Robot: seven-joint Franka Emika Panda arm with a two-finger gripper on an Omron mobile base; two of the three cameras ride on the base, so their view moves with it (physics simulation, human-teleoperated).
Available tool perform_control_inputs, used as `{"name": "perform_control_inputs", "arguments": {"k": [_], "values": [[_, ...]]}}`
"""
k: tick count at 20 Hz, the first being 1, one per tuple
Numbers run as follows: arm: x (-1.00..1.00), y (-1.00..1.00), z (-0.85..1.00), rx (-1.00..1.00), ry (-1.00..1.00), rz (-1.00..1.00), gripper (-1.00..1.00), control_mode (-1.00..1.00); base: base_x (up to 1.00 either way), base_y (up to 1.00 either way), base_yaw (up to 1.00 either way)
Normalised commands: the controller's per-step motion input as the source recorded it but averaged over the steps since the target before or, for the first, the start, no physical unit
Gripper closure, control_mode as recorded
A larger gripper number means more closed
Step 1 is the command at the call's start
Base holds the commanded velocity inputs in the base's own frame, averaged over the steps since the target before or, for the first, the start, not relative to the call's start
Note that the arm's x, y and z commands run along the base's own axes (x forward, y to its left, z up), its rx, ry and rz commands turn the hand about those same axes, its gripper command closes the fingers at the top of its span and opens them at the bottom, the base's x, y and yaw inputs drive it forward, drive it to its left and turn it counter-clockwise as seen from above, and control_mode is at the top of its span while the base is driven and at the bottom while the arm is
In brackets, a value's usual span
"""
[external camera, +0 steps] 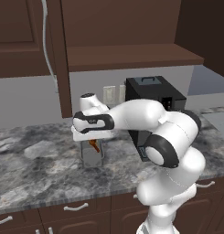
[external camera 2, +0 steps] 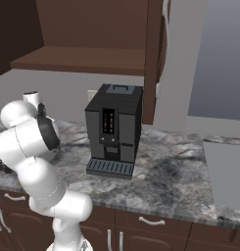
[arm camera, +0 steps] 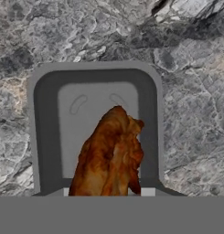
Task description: Retrieve the tupperware from the cabinet, then place the raw meat into the tupperware to avoid contamination.
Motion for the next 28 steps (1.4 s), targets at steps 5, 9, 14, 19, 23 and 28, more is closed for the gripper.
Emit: {"name": "perform_control_inputs", "arguments": {"k": [5, 9, 14, 19, 23, 28], "values": [[0.10, 0.02, -0.19, 0.00, 0.00, -0.03, 1.00, -1.00, 0.00, 0.00, 0.00], [0.17, 0.04, -0.16, 0.00, 0.00, -0.03, 1.00, -1.00, 0.00, 0.00, 0.00], [0.17, 0.02, -0.19, 0.00, 0.00, -0.03, 1.00, -1.00, 0.00, 0.00, 0.00], [0.12, 0.04, -0.13, 0.00, 0.00, -0.03, 1.00, -1.00, 0.00, 0.00, 0.00], [0.12, 0.07, -0.10, 0.00, 0.00, -0.03, 1.00, -1.00, 0.00, 0.00, 0.00], [0.11, 0.07, -0.09, 0.00, 0.00, -0.03, 1.00, -1.00, 0.00, 0.00, 0.00]]}}
